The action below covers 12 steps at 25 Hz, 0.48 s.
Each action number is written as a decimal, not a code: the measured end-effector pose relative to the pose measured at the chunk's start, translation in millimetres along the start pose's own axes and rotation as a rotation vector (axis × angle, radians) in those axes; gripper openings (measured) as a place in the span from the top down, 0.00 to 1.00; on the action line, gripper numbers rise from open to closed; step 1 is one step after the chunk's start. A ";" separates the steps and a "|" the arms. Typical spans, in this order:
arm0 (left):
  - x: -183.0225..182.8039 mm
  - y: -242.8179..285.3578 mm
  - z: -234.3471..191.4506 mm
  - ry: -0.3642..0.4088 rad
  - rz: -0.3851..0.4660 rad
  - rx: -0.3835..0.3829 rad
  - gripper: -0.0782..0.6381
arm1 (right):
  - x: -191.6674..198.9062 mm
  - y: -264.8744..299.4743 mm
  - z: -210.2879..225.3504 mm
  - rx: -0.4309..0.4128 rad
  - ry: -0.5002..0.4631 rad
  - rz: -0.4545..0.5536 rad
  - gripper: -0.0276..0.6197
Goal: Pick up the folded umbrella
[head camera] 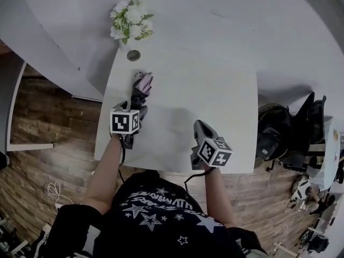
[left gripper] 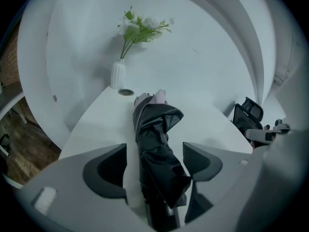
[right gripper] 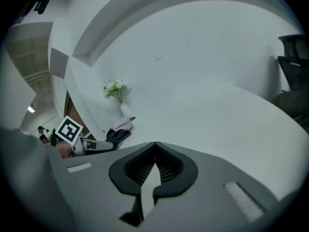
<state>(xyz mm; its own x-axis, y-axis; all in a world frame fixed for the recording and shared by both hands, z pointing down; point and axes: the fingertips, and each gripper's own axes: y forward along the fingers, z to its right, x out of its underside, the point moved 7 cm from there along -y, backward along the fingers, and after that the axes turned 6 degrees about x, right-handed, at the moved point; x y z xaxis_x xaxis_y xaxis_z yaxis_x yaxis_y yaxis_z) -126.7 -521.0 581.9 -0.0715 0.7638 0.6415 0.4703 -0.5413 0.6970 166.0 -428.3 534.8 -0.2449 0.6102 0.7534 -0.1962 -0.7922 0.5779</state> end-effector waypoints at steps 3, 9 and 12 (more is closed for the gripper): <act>4.2 6.9 1.0 0.000 -0.037 0.022 0.43 | -2.1 4.9 -0.3 -0.001 0.003 -0.003 0.93; 8.2 18.3 0.5 0.001 -0.060 -0.007 0.49 | -1.2 11.4 -3.2 -0.010 0.009 -0.016 0.93; 7.0 18.9 -0.6 0.020 -0.062 -0.044 0.56 | 2.4 14.6 0.5 -0.005 0.015 -0.027 0.93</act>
<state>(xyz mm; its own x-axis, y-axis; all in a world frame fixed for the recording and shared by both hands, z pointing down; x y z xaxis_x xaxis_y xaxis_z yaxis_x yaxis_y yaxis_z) -118.9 -526.1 599.7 -0.1171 0.7891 0.6030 0.4250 -0.5089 0.7486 162.9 -438.4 545.2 -0.2533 0.6318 0.7326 -0.2081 -0.7752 0.5965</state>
